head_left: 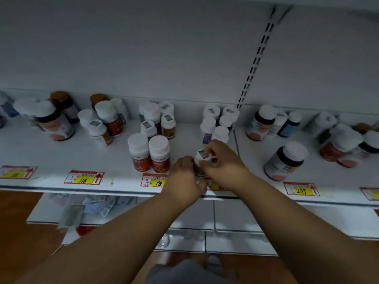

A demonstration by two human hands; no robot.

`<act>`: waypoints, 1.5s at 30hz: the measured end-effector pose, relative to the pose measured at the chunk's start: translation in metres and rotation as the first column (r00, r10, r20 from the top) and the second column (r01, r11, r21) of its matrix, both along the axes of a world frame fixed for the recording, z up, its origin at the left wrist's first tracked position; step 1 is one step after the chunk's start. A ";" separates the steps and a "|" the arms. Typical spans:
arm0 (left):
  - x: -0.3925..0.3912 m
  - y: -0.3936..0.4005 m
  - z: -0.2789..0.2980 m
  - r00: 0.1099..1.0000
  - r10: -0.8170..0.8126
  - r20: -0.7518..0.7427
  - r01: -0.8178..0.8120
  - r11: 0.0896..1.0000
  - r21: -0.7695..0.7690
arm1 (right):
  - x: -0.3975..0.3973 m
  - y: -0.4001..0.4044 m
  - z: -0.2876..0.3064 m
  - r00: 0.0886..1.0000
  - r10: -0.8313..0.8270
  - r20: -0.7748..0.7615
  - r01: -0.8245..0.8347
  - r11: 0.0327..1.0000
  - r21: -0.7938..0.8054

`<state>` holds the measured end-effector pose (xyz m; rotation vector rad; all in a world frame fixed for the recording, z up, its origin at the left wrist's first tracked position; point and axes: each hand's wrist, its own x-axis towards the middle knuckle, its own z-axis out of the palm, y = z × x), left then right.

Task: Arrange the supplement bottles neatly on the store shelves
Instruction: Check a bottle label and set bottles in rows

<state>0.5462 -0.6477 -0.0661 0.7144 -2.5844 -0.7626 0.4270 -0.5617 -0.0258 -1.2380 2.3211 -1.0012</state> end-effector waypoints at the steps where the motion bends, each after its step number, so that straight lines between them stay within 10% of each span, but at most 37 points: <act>1: 0.002 0.000 0.003 1.000 0.000 -0.031 0.002 0.999 0.035 | 0.003 0.003 0.001 1.000 -0.024 -0.002 0.024 0.999 -0.028; 17: -0.045 0.127 0.058 0.903 -0.388 -0.185 0.354 0.915 -0.193 | -0.029 0.194 0.063 0.850 -0.458 -0.259 0.358 0.864 -0.354; 29: -0.219 0.382 0.059 0.822 -0.504 -0.266 0.526 0.850 0.014 | -0.144 0.451 0.071 0.732 -0.622 -0.279 0.550 0.781 -0.298; 45: -0.403 0.443 0.062 0.842 -0.467 -0.269 0.475 0.879 -0.041 | -0.339 0.516 0.052 0.736 -0.652 -0.180 0.600 0.752 -0.272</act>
